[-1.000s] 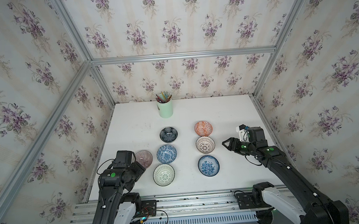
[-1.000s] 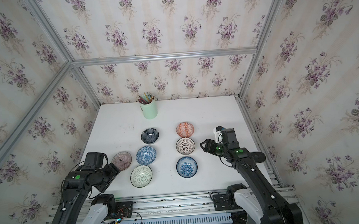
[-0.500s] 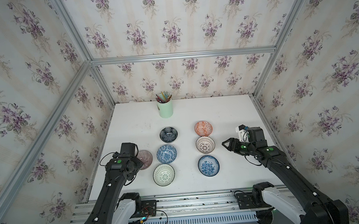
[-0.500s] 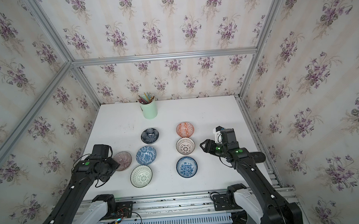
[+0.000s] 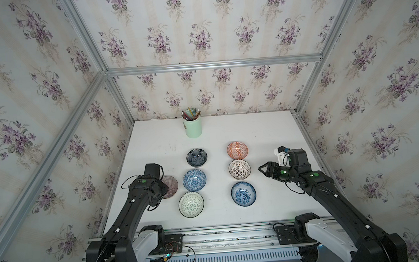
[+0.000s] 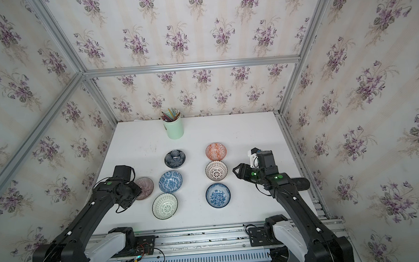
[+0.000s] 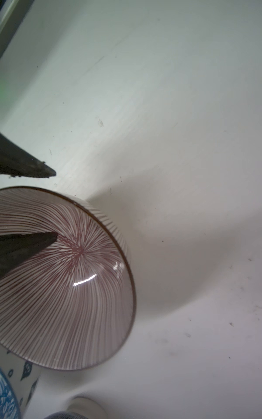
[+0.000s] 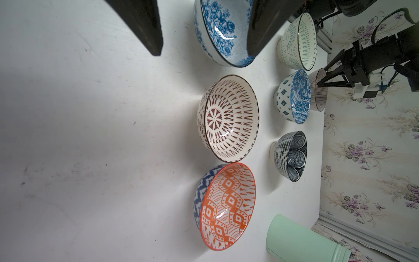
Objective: Stack the bowls
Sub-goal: Pick up the bowl from the center of the board.
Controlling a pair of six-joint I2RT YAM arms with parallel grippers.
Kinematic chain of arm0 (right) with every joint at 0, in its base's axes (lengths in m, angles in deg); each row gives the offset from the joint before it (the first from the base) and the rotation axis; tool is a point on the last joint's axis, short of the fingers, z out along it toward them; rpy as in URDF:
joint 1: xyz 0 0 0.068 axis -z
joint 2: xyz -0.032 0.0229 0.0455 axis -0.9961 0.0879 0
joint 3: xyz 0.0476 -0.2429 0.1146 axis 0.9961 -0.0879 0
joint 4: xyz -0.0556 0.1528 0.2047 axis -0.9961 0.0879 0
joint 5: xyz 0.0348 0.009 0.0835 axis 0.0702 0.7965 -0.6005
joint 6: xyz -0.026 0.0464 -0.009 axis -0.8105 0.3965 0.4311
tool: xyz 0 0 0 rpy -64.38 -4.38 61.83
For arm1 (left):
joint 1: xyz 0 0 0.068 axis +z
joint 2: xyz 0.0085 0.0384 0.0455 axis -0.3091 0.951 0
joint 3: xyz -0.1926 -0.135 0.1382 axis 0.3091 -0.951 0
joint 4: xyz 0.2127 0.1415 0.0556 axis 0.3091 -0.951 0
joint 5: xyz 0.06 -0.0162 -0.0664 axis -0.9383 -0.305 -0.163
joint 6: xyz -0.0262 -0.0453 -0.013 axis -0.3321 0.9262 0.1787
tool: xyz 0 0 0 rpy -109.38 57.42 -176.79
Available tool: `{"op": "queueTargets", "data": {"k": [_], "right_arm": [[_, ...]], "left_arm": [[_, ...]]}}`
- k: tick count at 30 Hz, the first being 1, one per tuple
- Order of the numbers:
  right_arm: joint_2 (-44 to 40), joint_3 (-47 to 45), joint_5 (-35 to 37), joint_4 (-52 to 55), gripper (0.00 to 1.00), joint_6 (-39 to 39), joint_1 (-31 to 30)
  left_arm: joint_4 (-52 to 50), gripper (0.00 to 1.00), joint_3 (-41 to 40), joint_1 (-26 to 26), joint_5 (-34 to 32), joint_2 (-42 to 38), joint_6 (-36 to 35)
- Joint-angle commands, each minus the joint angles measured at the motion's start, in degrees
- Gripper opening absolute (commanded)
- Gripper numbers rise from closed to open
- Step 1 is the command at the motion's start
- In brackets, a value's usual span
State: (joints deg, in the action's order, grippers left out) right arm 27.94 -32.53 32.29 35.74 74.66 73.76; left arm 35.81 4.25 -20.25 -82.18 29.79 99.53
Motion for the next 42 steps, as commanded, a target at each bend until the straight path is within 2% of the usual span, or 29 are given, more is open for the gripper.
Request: {"op": "queueTargets", "data": {"k": [1, 5, 8, 13, 20, 25, 27, 31, 32, 34, 37, 42], "right_arm": [[0.1, -0.1, -0.3, -0.3, 0.64, -0.4, 0.0], [0.2, -0.1, -0.3, -0.3, 0.64, -0.5, 0.0], [0.1, -0.1, -0.3, -0.2, 0.63, -0.4, -0.1], [0.1, -0.2, -0.4, -0.3, 0.63, -0.3, -0.1], [0.2, -0.1, -0.5, -0.2, 0.61, -0.3, -0.3], [0.5, 1.0, -0.4, 0.8, 0.6, -0.4, -0.4], [0.4, 2.3, -0.5, 1.8, 0.6, -0.3, -0.6], [-0.1, 6.2, -0.9, 4.2, 0.57, -0.1, -1.5], [-0.1, 7.4, -1.2, 4.7, 0.57, 0.1, -1.9], [-0.2, 9.4, -1.6, 5.5, 0.55, 0.5, -2.8], [0.5, 12.4, -1.8, 6.4, 0.53, 1.2, -6.3], [3.5, 17.5, 2.5, 7.8, 0.48, 3.7, -17.9]], "left_arm": [[2.0, 0.38, -0.3, 0.1, 0.7, 0.5, -1.1], [2.0, 0.28, -0.4, 0.3, 0.5, 0.1, -1.5], [1.9, 0.14, -0.5, 0.6, 0.6, 0.0, -1.9], [1.1, 0.0, -0.1, 1.2, 0.7, -0.7, -2.6], [-4.4, 0.0, 3.3, 2.0, -1.9, -4.9, -3.7], [-11.9, 0.0, 11.3, 2.1, -2.7, -8.9, -6.6], [-12.6, 0.0, 14.5, 2.1, 2.7, -10.6, -11.4], [-13.2, 0.0, 20.1, 1.3, 19.5, -10.9, -19.4], [-14.4, 0.0, 21.7, 0.3, 21.8, -10.6, -20.2], [-16.0, 0.0, 24.4, -3.7, 21.6, -10.4, -20.2], [-16.4, 0.0, 28.0, -15.2, 16.0, -9.3, -17.5], [-14.0, 0.0, 32.1, -33.1, 7.2, -1.8, -12.2]]}}
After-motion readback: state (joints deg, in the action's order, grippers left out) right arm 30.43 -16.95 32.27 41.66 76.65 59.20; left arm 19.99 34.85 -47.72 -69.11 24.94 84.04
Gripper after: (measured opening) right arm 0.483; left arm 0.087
